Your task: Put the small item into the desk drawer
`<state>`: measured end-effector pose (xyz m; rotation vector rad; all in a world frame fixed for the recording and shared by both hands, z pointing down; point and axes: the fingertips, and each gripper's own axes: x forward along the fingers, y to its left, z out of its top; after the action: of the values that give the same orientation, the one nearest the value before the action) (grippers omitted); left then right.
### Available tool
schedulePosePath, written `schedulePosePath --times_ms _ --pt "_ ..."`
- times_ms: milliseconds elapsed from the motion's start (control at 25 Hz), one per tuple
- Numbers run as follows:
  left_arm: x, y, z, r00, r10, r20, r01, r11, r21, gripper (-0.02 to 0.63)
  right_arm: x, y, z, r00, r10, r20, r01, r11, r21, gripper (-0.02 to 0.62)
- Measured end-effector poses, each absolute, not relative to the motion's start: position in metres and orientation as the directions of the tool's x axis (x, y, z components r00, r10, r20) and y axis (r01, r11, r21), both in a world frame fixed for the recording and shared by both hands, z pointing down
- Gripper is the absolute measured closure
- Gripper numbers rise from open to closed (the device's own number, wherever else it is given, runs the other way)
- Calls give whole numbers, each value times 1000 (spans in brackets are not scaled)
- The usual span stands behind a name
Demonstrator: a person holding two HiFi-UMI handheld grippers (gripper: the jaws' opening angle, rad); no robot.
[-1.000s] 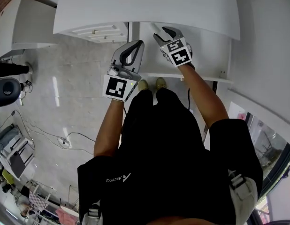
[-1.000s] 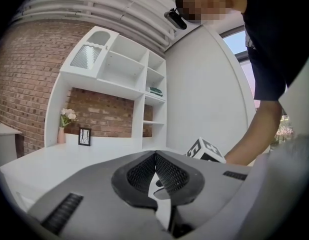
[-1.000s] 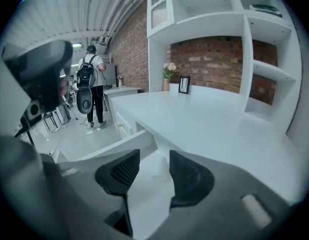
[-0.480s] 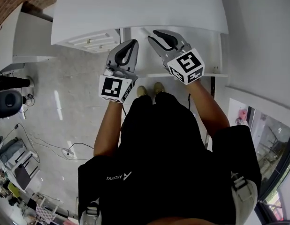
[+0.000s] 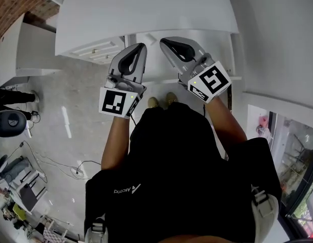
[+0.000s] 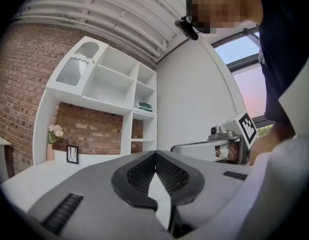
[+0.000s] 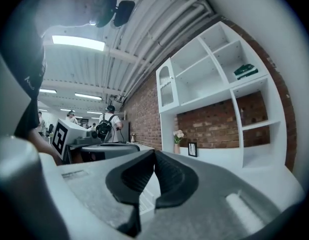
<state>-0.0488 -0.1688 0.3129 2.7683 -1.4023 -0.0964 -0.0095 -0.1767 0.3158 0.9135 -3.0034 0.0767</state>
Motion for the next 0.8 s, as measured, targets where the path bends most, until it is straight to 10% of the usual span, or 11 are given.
schedulePosePath --times_ms 800 --pt "-9 -126 278 671 -739 -68 -740 -672 -1 607 25 -129 274 -836 -522 -167 -527 850 -17 595"
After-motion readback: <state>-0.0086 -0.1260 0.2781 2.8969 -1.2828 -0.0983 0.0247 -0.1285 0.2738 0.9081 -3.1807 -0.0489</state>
